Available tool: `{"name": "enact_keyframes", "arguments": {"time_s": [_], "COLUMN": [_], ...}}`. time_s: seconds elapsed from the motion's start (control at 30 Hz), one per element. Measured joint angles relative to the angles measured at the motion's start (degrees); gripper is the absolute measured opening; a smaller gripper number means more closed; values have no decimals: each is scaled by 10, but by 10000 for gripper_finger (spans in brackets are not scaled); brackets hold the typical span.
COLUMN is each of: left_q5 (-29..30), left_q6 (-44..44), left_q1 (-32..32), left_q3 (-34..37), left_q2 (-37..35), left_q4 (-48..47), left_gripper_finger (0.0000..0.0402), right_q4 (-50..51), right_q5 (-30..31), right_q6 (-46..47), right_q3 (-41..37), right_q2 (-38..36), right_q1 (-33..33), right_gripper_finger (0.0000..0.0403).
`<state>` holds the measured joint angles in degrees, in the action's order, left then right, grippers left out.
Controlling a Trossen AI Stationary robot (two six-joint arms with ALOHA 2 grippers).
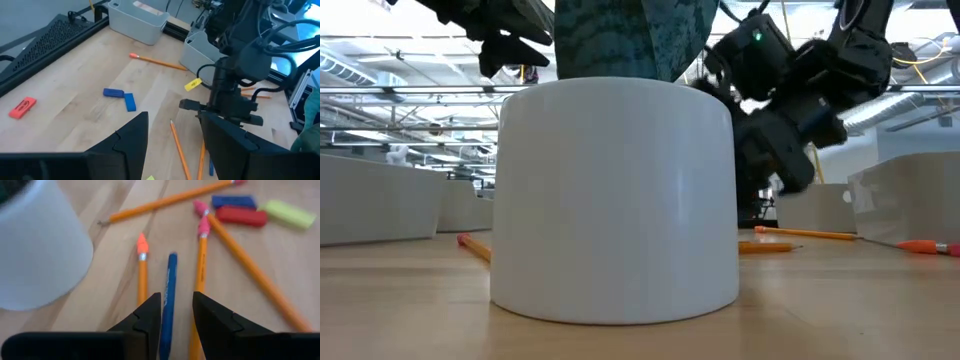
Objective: Sort crayons/erasers/pens/pencils in bins
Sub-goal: Put the blue crayon into the bottom right gray bin
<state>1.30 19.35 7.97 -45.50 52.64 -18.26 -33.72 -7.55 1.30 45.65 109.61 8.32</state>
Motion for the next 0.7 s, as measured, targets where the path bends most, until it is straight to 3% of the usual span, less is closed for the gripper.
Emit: {"name": "enact_keyframes", "arguments": {"time_s": [0.43,0.7], "left_q5": [-2,-2], "left_q6": [-38,-42], "left_q1": [0,0], "left_q3": [0,0], "left_q2": [0,0], "left_q4": [4,5], "left_gripper_finger": [186,186], "right_q4": [82,181], "right_q5": [4,1], "right_q6": [-27,-76], "right_q3": [41,42], "right_q2": [28,27], "right_q1": [-1,-4], "right_gripper_finger": [102,60]}}
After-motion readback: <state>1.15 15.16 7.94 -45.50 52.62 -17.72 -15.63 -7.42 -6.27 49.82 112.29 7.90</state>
